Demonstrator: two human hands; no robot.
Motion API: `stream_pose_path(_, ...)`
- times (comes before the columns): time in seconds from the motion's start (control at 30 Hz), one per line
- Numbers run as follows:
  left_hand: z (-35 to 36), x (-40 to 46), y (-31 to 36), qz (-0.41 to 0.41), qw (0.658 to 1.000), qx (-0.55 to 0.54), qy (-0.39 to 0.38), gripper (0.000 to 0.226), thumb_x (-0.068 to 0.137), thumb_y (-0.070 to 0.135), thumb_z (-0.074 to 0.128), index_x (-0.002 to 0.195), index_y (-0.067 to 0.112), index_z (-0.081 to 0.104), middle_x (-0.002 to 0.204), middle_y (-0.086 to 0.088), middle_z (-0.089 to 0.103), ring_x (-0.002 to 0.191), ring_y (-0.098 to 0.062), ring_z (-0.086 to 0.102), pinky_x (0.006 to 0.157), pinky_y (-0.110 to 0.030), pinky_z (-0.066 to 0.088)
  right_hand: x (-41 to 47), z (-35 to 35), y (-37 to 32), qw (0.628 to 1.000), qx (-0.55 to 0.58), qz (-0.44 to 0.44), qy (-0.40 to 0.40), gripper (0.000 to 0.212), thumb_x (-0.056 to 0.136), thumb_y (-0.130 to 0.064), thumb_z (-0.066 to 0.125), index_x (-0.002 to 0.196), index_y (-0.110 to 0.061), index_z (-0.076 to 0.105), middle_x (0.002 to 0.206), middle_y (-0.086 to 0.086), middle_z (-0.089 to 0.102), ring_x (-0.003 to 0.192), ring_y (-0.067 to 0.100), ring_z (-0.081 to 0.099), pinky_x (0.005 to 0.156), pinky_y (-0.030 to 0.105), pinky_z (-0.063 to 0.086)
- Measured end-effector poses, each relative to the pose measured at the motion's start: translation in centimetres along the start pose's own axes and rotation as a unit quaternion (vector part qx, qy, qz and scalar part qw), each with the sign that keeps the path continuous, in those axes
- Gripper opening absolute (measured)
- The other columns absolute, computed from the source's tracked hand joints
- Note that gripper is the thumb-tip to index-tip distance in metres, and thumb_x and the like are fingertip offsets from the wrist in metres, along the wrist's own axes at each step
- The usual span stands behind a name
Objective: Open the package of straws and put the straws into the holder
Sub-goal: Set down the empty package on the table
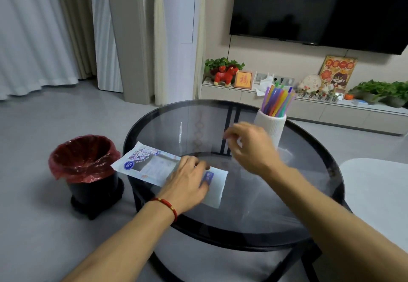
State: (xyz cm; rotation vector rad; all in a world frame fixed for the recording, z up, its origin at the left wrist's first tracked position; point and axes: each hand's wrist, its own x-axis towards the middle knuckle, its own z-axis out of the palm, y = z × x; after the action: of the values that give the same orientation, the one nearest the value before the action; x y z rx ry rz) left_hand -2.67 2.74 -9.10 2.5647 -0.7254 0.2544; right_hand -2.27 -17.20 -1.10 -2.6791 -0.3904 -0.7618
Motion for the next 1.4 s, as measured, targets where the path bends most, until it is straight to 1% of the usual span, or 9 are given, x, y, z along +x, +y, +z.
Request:
stream_pose_path(0.17,-1.3,-1.9,-0.6,-0.126,0.986,0.101,-0.028,0.027,0.093,0.046,0.041,0.100,0.021,0.050,0.098,-0.010,0.064,0.095,-0.035,0.062,0.070,-0.037,0.039,-4.0,8.4,-2.2,0.957,0.009,0.179,-0.226,0.035,0.101,-0.034,0.050,0.131,-0.020,0.062,0.139,0.011,0.062,0.129,0.036,0.054,0.104,0.048,0.046)
stream_pose_path(0.4,-3.2,-5.8,-3.9,-0.382,0.922,-0.010,-0.064,0.058,0.095,0.054,0.034,0.135,0.016,0.051,0.121,-0.022,0.066,0.107,-0.040,0.064,0.088,-0.038,0.050,-3.6,13.7,-7.6,0.927,0.181,0.272,-0.184,0.038,0.097,-0.028,0.056,0.129,-0.010,0.062,0.125,0.015,0.065,0.115,0.037,0.061,0.087,0.036,0.047)
stream_pose_path(0.53,-5.4,-8.1,-6.1,-0.485,0.815,-0.317,-0.019,0.046,0.093,0.040,0.046,0.107,-0.002,0.059,0.087,-0.025,0.070,0.054,-0.037,0.068,0.046,-0.031,0.053,-2.2,14.4,-10.8,0.879,0.339,0.271,-0.197,0.026,0.092,-0.016,0.052,0.102,-0.020,0.076,0.087,-0.004,0.074,0.085,0.021,0.065,0.066,0.027,0.044)
stream_pose_path(0.7,-9.6,-10.6,-12.1,-0.425,0.677,-0.555,0.230,0.023,0.097,0.012,0.052,0.113,0.001,0.065,0.101,-0.021,0.075,0.075,-0.036,0.073,0.055,-0.038,0.061,0.9,17.2,-16.9,0.814,0.478,0.220,-0.248,0.033,0.096,-0.027,0.051,0.086,-0.008,0.076,0.065,-0.004,0.064,0.060,0.017,0.050,0.056,0.031,0.040)
stream_pose_path(0.83,-12.3,-10.5,-18.4,-0.432,0.606,-0.612,0.269,0.020,0.097,0.010,0.055,0.108,-0.002,0.066,0.097,-0.021,0.076,0.071,-0.030,0.074,0.051,-0.033,0.059,3.7,20.1,-16.9,0.931,0.282,0.121,-0.199,0.033,0.106,-0.028,0.043,0.091,-0.022,0.072,0.097,-0.003,0.074,0.100,0.021,0.066,0.093,0.041,0.053)
stream_pose_path(0.9,-13.4,-9.5,-21.6,-0.447,0.600,-0.612,0.256,0.019,0.097,0.010,0.054,0.108,-0.002,0.065,0.097,-0.022,0.074,0.070,-0.031,0.072,0.051,-0.033,0.060,3.8,21.8,-15.7,0.965,0.119,0.084,-0.219,0.034,0.109,-0.033,0.038,0.124,-0.023,0.067,0.140,0.005,0.060,0.139,0.025,0.048,0.123,0.057,0.023)
stream_pose_path(1.07,-14.1,-4.1,-29.4,-0.502,0.593,-0.594,0.208,0.015,0.091,0.000,0.042,0.101,-0.005,0.051,0.094,-0.029,0.063,0.049,-0.033,0.069,0.043,-0.031,0.057,3.3,24.8,-14.2,0.973,0.059,0.046,-0.219,0.055,0.103,-0.056,0.027,0.145,-0.027,0.047,0.156,0.005,0.041,0.150,0.025,0.029,0.126,0.061,0.013)
stream_pose_path(1.23,-11.4,0.5,-34.7,-0.538,0.572,-0.580,0.216,0.038,0.097,0.000,0.042,0.135,-0.005,0.042,0.137,-0.030,0.045,0.070,-0.034,0.065,0.041,-0.028,0.055,3.2,24.2,-14.3,0.973,0.044,0.049,-0.222,0.056,0.101,-0.059,0.025,0.145,-0.032,0.045,0.152,-0.002,0.041,0.149,0.020,0.029,0.127,0.059,0.014)
stream_pose_path(1.4,-7.2,0.5,-36.4,-0.549,0.594,-0.532,0.248,0.037,0.097,0.000,0.055,0.133,-0.003,0.048,0.107,-0.023,0.058,0.059,-0.027,0.073,0.046,-0.025,0.057,3.3,23.9,-14.9,0.974,0.035,0.049,-0.219,0.054,0.102,-0.058,0.030,0.144,-0.031,0.047,0.153,-0.001,0.042,0.149,0.020,0.031,0.126,0.059,0.015)
